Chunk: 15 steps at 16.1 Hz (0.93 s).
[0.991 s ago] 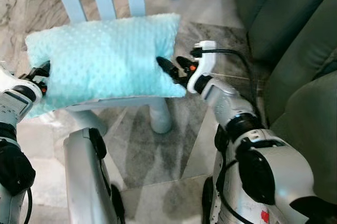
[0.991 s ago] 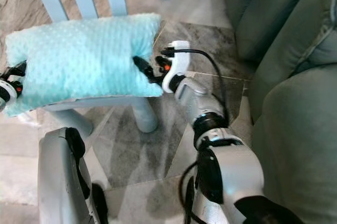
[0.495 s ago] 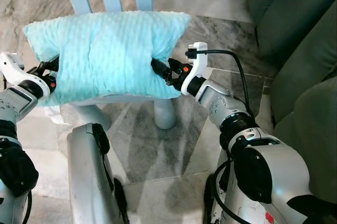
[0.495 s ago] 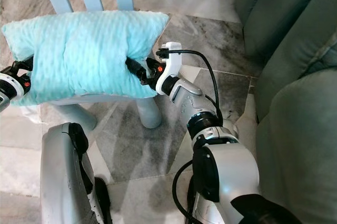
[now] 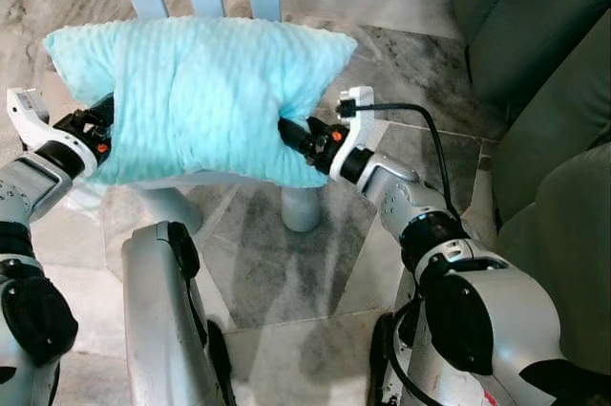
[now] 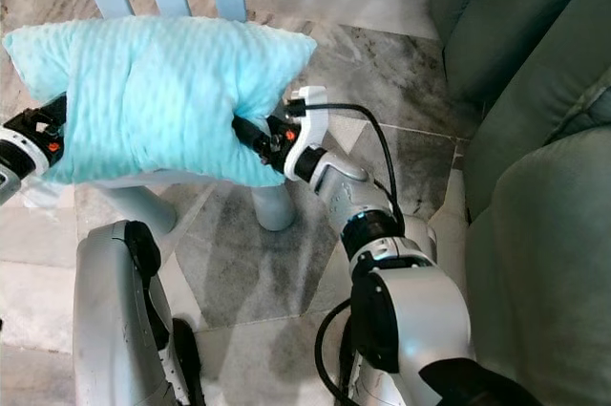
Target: Move the pillow to the sofa
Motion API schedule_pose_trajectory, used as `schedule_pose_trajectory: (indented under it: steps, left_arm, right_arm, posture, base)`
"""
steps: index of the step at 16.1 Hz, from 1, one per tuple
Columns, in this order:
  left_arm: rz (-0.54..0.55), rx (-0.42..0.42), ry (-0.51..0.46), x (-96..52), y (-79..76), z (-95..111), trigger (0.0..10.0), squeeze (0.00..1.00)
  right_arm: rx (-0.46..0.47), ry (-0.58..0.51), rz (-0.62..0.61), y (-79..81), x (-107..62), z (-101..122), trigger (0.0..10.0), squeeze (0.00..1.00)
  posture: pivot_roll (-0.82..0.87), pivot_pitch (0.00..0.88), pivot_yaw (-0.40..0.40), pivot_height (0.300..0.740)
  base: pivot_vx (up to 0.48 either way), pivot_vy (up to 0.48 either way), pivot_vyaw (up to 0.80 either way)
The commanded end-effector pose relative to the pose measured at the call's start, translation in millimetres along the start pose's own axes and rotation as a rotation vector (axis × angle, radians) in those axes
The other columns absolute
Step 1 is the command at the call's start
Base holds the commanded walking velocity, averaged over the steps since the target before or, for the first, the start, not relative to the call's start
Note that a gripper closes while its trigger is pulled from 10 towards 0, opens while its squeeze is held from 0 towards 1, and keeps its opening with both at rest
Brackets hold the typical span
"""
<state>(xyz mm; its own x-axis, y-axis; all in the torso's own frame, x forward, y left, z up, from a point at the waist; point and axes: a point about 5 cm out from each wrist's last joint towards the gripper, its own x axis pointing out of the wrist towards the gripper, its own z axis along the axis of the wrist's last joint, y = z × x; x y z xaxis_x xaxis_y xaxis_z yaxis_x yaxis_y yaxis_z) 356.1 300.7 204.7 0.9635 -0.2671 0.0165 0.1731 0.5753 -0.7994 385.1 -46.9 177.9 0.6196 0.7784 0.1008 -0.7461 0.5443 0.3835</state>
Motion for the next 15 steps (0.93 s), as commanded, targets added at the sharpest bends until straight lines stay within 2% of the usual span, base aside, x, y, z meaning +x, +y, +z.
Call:
schedule_pose_trajectory:
  steps: [1, 2, 6, 9, 15]
  left_arm:
    - [-0.006, -0.034, 0.055, -0.7, 4.6, -13, 0.0, 0.0]
    - [-0.011, -0.039, 0.059, -2.3, 5.4, -15, 0.0, 0.0]
    - [-0.001, -0.035, 0.044, -3.2, 6.5, -15, 0.0, 0.0]
    - [-0.005, -0.023, 0.062, -6.2, 7.0, -16, 0.0, 0.0]
    - [0.007, -0.048, 0.056, -13.0, 13.8, -22, 0.0, 0.0]
  right_arm:
    - [0.01, 0.049, 0.015, 3.0, -0.2, -15, 0.0, 0.0]
    - [0.002, 0.059, -0.034, -4.2, -7.0, -20, 0.0, 0.0]
    - [-0.014, 0.051, -0.067, -8.0, -9.6, -19, 0.0, 0.0]
    - [0.002, 0.019, -0.064, -5.3, -6.0, -14, 0.0, 0.0]
    - [0.009, 0.018, -0.048, -0.4, -3.3, -21, 0.0, 0.0]
  posture:
    - [0.03, 0.374, 0.003, 0.335]
    - [0.03, 0.373, 0.002, 0.335]
    - [0.03, 0.37, 0.003, 0.335]
    - [0.03, 0.36, 0.001, 0.335]
    - [0.03, 0.367, -0.004, 0.335]
  base:
    - [0.0, 0.0, 0.0]
    - [0.0, 0.0, 0.0]
    - [0.0, 0.0, 0.0]
    - [0.0, 0.0, 0.0]
    - [0.0, 0.0, 0.0]
